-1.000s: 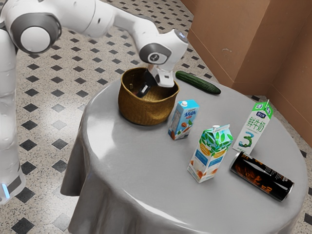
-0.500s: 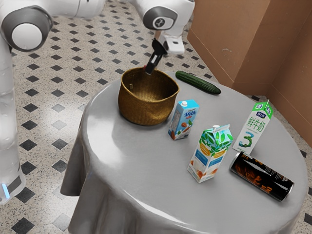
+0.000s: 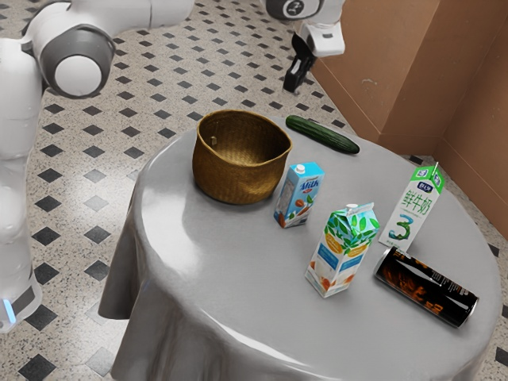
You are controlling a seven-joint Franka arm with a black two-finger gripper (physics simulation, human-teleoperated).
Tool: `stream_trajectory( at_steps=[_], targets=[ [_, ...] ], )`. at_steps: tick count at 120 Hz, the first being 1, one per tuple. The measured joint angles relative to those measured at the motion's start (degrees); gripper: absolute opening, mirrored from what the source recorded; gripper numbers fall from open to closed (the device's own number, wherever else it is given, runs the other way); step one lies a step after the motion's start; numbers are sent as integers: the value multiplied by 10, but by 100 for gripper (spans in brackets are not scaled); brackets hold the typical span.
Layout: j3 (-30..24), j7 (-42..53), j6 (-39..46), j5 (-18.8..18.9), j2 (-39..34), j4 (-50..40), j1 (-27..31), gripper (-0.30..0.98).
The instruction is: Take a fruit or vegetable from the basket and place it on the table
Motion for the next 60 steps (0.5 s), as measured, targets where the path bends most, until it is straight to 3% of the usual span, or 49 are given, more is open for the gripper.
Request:
stream_trajectory(
  at_steps=[39,60],
  targets=[
    [12,-10,140,31,13,0,3,14],
    [12,-13,178,42,13,-1,0,51]
  ],
)
